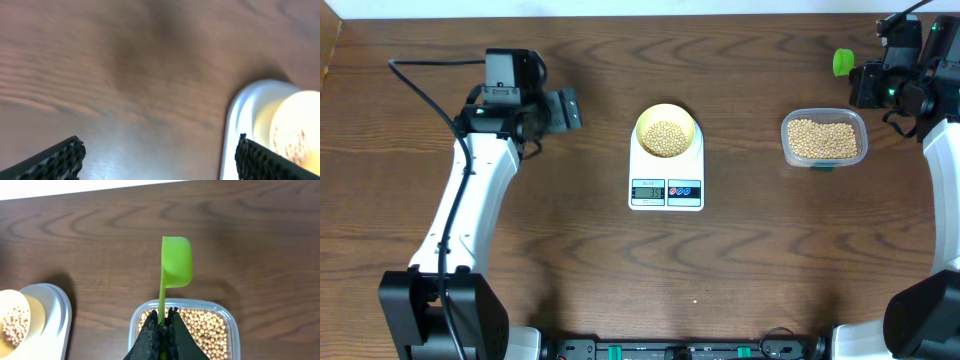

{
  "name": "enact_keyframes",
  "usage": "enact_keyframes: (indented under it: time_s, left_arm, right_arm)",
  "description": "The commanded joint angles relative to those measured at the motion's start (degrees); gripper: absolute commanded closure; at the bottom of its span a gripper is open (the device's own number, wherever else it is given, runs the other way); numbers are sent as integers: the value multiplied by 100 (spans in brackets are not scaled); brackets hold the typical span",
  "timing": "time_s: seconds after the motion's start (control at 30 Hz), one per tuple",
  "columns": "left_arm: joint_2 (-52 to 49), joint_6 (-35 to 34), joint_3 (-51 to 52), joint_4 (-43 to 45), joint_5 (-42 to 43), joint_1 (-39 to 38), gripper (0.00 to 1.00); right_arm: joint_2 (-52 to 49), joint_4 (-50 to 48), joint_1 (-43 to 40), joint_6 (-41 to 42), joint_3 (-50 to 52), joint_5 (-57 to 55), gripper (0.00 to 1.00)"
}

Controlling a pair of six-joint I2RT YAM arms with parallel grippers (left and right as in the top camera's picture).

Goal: Scoop item into bowl and weigh 50g on scale
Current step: 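Return the left gripper over the scale display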

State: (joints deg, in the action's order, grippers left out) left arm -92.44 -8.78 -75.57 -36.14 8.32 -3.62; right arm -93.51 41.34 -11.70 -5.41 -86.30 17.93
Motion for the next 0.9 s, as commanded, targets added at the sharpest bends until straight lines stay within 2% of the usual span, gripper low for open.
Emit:
enact_keyframes:
  time_s: [0.0, 0.17, 0.3, 0.4, 0.57, 0.77, 0.87]
  left_arm:
    - [90, 157, -90, -391, 372, -210, 2]
    - [87, 514, -79, -1408, 398, -728, 2]
    - [83, 1351, 68, -1768, 389, -1327, 2]
    - [76, 1676, 337, -1690, 391, -1659, 2]
    - [70, 1718, 807, -1517, 380, -2131, 2]
    - [70, 1716, 1167, -1128, -402, -2684, 2]
    - [70, 1716, 1375, -804, -452, -2876, 2]
  right_arm:
    - [57, 116, 2, 66, -105, -48, 99]
    - [57, 533, 0, 63, -105, -216, 99]
    - [57, 925, 2, 63, -101, -328, 99]
    - [57, 1084, 2, 63, -101, -326, 99]
    - [57, 1169, 2, 61, -96, -326, 99]
    - [57, 1318, 2, 42, -96, -474, 99]
    - [57, 1502, 2, 44, -96, -688, 99]
